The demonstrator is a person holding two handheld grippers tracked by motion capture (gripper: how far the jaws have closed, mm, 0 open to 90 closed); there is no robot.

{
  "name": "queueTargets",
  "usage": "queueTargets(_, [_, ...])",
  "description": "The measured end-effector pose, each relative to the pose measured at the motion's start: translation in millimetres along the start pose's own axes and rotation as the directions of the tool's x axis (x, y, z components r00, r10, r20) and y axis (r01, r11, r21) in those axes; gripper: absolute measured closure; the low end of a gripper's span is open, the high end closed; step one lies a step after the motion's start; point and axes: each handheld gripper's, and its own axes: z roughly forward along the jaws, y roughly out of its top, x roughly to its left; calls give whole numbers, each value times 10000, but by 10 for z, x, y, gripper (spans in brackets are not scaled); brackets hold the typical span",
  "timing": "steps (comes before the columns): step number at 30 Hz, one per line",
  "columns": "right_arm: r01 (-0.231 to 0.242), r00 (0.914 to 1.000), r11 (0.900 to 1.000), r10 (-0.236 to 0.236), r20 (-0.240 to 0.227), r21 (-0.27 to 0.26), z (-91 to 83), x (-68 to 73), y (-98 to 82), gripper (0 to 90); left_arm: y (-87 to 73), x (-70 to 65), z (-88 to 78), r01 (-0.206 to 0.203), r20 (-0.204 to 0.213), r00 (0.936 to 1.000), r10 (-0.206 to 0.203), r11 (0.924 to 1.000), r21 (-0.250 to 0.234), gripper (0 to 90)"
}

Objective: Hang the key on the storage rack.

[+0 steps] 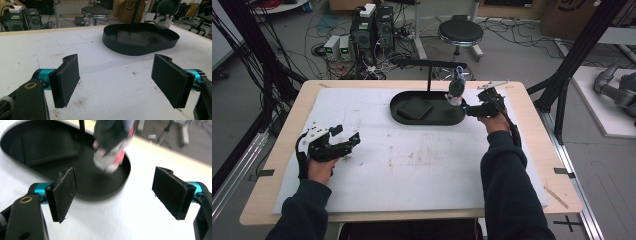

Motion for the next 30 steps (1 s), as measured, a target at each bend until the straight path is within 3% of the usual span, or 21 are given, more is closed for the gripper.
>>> queueTargets(1, [75, 9997, 9991, -85, -247, -421, -54, 9, -68, 201, 1, 0, 2, 11, 0, 10000, -11, 10000, 15, 223])
queueTargets(4, [-89, 9969, 9971, 29, -782, -761, -194, 46, -228, 201, -3, -12, 5, -14, 2, 10000, 14, 10000, 56, 223])
queueTargets(9, [136, 9948, 9908, -271, -986, -1349, -389, 140, -528, 201, -8, -37, 21, -19, 26, 10000, 19, 10000, 61, 223])
queueTargets(14, [396, 9965, 9856, -512, -668, -1642, -530, 183, -812, 201, -10, -43, 44, -14, 27, 10000, 14, 10000, 81, 223])
queueTargets(20, [168, 9987, 9833, -251, -435, -1814, -611, 195, -1063, 201, -8, -46, 38, -65, 37, 10000, 64, 9999, 82, 223])
queueTargets(30, [29, 10000, 9820, -42, -68, -1886, -648, 161, -1156, 201, -10, -69, 40, -136, 61, 9999, 135, 9998, 110, 223])
